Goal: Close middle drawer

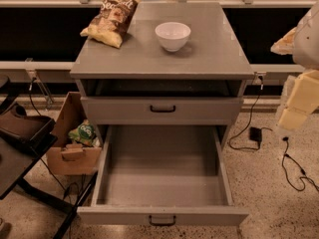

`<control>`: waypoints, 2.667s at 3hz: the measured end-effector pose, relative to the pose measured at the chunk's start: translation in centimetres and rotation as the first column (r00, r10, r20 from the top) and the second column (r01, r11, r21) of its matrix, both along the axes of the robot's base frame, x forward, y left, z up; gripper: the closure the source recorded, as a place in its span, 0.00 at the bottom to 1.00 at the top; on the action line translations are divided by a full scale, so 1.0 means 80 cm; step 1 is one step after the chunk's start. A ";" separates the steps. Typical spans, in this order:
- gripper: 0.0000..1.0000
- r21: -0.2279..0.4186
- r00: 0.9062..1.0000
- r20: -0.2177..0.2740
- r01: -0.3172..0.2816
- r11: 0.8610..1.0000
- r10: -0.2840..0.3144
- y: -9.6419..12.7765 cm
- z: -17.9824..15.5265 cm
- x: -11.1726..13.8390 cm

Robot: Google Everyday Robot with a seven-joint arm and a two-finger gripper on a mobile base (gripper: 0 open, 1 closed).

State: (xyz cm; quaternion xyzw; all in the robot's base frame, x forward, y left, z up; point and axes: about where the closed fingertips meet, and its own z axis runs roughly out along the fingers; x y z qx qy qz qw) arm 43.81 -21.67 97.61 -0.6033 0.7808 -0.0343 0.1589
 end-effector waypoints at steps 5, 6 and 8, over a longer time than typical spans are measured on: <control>0.00 0.322 0.999 -0.046 0.007 0.947 0.008 0.137 -0.264 -0.018; 0.00 0.394 0.993 -0.106 0.094 0.914 -0.057 0.155 -0.331 -0.065; 0.00 0.388 0.988 -0.142 0.115 0.914 -0.064 0.165 -0.372 -0.077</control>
Offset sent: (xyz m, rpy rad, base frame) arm 0.0067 0.0499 -0.0803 0.2228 -0.0202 0.0469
